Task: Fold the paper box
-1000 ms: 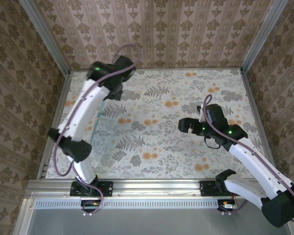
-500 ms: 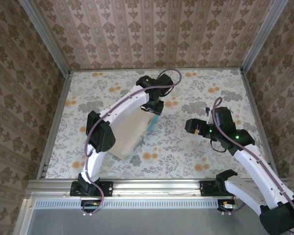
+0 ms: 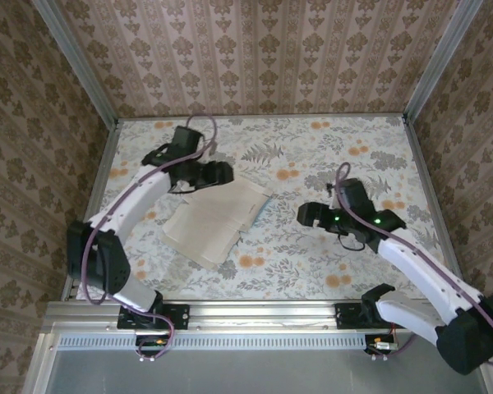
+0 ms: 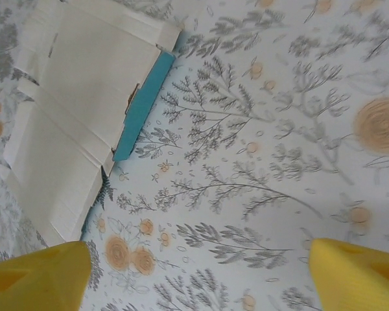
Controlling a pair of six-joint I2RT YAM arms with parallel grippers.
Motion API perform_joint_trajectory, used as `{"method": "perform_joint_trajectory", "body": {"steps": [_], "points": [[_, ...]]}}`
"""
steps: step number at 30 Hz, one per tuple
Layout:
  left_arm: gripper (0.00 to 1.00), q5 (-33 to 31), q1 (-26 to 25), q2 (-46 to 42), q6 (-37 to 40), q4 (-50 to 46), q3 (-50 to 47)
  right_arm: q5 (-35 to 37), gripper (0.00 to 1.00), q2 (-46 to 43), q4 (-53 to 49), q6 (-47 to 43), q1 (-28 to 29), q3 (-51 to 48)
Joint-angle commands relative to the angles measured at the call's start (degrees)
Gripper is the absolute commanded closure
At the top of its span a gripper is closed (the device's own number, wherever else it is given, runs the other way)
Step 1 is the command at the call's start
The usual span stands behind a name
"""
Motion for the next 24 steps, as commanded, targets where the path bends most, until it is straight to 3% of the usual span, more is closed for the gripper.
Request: {"method": "perform_joint_trajectory", "body": {"steps": [1, 8, 13, 17, 20, 24], "points": [[0.36, 7.0, 3.2, -5.6, 3.5, 8.4, -6.6, 6.7, 0.19, 5.4, 6.2, 8.3, 5.0, 3.0], [0.34, 10.7, 5.4, -15.1, 2.2, 18.5, -16.4, 14.9, 0.37, 23.1, 12.4, 17.2, 12.0, 11.0], [0.30, 13.2, 5.6, -18.6, 1.1, 21.6, -20.0, 14.3, 0.44, 31.9, 17.2, 19.8, 12.6, 15.4], [0.20, 13.5, 5.7, -19.7, 1.9, 20.2, -20.6, 16.4, 0.50, 36.6, 15.7, 21.1, 12.5, 19.4], [0.00, 13.3, 5.9, -21.0, 2.6, 18.1, -20.3, 16.9, 0.52, 39.6, 15.4, 22.3, 12.2, 21.1], [0.00, 11.7, 6.0, -23.5, 4.7, 16.6, -20.8, 16.3, 0.57, 44.0, 16.4, 22.9, 11.9, 23.5]]}}
